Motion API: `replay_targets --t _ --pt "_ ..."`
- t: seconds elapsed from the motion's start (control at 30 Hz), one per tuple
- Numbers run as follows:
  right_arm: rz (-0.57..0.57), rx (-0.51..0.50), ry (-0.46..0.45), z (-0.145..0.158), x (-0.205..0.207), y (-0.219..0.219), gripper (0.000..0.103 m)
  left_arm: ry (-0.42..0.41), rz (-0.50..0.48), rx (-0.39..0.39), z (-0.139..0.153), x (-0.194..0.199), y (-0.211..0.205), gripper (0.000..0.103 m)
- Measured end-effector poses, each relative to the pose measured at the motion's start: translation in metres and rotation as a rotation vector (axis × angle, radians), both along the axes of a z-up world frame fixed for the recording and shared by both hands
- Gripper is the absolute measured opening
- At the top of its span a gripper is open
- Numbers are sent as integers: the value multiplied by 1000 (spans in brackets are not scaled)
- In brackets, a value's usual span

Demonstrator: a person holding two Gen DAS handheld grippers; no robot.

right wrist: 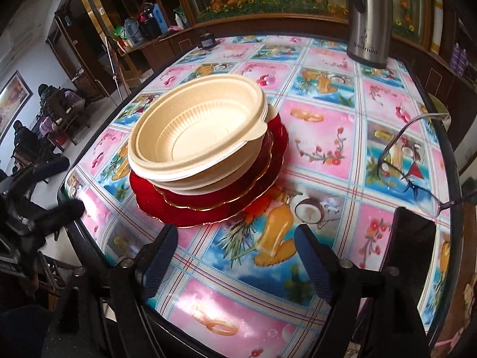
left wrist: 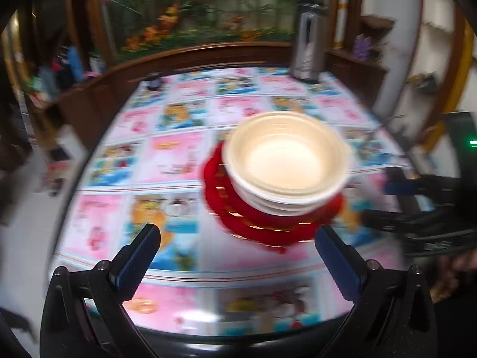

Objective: Organize plates and bowls

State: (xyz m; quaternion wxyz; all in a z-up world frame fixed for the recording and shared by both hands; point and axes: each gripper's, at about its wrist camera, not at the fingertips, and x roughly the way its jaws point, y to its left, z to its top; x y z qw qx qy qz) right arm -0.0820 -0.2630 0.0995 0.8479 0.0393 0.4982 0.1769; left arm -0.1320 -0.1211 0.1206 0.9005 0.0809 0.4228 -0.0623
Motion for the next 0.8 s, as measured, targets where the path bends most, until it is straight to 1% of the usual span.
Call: replay_targets --t 0.03,0.1,0.2,0.27,0.33,0.47,0.53,0.63,0.7,0.73,0.8 --pt "0 4 -6 1 -1 -2 87 5 29 44 0 3 -2 103" --pt "7 8 -13 3 0 -3 87 24 65 83 -1 11 -3 103" --pt "17 5 -21 4 0 -4 88 50 90 85 0 17 -2 103" --pt "24 2 -24 5 0 -5 88 44 103 84 3 19 0 103" --pt "29 1 -28 6 1 -6 89 28 116 112 7 19 -1 103" --pt "34 0 -33 7 2 -9 91 -40 166 199 21 13 -1 103" --pt "40 0 -40 8 2 -9 93 -61 189 226 23 10 -2 103" --pt "61 37 -39 8 1 -10 95 -53 188 287 18 9 -10 103" --pt "77 77 -41 8 0 -10 99 -55 166 316 14 7 -16 103" --pt "80 90 -43 9 0 -10 102 -56 158 320 13 6 -17 103" --pt "87 119 -46 9 -1 -10 102 -49 136 307 12 6 -18 103"
